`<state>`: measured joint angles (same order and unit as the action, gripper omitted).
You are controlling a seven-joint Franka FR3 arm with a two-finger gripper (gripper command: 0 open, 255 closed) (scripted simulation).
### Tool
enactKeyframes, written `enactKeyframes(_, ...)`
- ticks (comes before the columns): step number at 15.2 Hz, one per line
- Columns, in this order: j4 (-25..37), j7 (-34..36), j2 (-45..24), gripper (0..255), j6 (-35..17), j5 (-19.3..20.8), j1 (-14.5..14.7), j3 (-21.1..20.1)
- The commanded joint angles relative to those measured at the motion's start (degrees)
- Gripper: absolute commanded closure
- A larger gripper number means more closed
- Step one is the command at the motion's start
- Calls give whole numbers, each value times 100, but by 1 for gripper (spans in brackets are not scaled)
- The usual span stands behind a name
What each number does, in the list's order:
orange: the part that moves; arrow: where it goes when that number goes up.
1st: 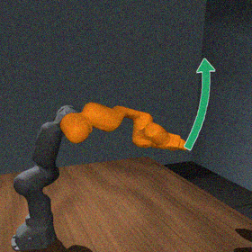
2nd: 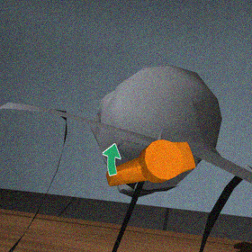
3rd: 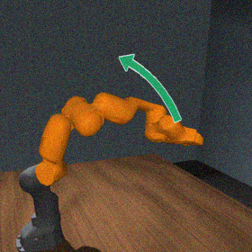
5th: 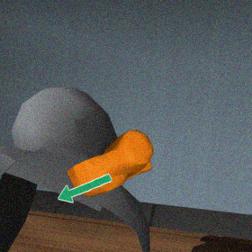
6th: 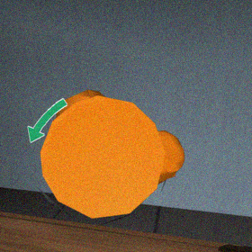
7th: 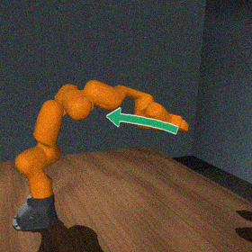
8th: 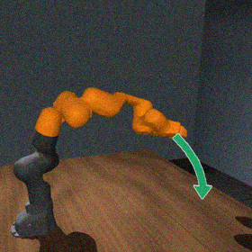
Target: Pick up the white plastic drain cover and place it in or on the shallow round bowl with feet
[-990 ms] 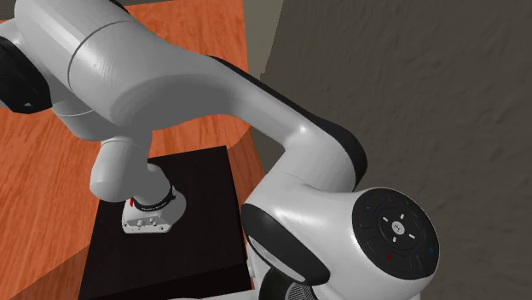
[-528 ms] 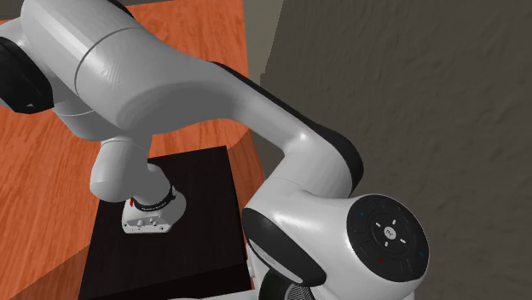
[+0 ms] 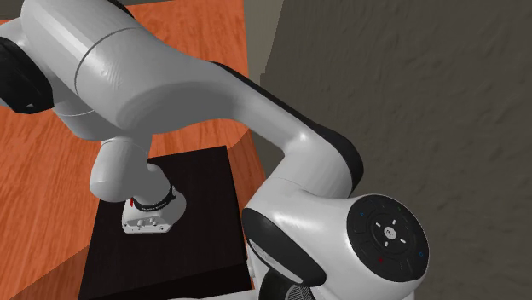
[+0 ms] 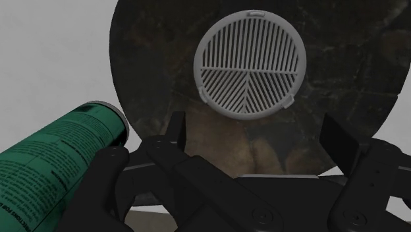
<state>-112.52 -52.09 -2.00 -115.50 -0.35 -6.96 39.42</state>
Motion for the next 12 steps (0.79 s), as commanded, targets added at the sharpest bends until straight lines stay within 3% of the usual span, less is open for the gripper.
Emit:
enactKeyframes(1, 134, 32, 64, 0, 183, 45, 10, -5)
enactKeyframes(4, 552, 96, 195, 0, 703, 133, 33, -21)
enactKeyframes(12, 552, 96, 195, 0, 703, 133, 33, -21)
